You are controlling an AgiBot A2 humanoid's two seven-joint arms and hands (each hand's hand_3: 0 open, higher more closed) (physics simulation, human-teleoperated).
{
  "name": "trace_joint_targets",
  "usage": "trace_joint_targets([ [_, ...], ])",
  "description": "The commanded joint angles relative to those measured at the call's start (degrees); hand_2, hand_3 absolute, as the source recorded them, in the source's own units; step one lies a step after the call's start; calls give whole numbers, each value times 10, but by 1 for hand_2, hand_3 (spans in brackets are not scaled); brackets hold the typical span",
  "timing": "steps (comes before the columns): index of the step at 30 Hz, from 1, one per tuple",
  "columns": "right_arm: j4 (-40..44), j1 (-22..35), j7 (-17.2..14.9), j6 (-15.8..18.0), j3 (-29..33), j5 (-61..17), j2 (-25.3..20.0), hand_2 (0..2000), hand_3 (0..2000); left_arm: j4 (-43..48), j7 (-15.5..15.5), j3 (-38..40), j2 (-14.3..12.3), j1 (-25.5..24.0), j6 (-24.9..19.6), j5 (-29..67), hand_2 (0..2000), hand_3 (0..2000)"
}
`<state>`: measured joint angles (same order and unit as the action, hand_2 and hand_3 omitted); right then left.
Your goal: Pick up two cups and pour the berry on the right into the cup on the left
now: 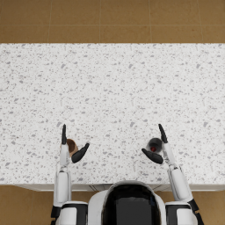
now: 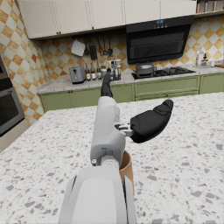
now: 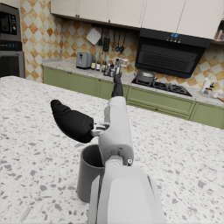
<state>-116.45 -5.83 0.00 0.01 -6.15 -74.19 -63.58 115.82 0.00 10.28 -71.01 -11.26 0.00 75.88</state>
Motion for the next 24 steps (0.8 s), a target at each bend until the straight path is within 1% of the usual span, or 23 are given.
trace_joint_targets([
  [1, -21, -43, 0, 0, 40, -1, 13, 0, 0, -2, 0, 58, -20, -36, 0, 1, 0, 0],
  [3, -23, -67, 0, 0, 48, -1, 18, 0, 0, 3, 0, 82, -38, -60, 0, 2, 0, 0],
  [5, -13, -84, 0, 0, 50, -2, 20, 0, 0, -4, 0, 89, -53, -81, 0, 3, 0, 0],
  [8, -12, -112, 0, 0, 60, -2, 22, 0, 0, -17, 0, 101, -66, -93, 0, 3, 0, 0],
  [10, 1, -124, 0, 0, 49, -2, 24, 0, 0, -18, 0, 97, -79, -111, 0, 3, 0, 0],
  [12, 7, -129, 0, 0, 49, -2, 22, 0, 0, -32, 0, 89, -84, -116, 0, 3, 0, 0],
  [16, 29, -142, 0, 0, 44, -2, 21, 0, 0, -26, 0, 82, -100, -134, 0, 3, 0, 0],
  [19, 49, -136, 0, 0, 43, -2, 15, 0, 0, -36, 0, 74, -106, -140, 0, 3, 0, 0],
  [24, 86, -121, 0, 0, 36, -2, 5, 0, 0, -79, 0, 61, -104, -128, 0, 3, 0, 0],
])
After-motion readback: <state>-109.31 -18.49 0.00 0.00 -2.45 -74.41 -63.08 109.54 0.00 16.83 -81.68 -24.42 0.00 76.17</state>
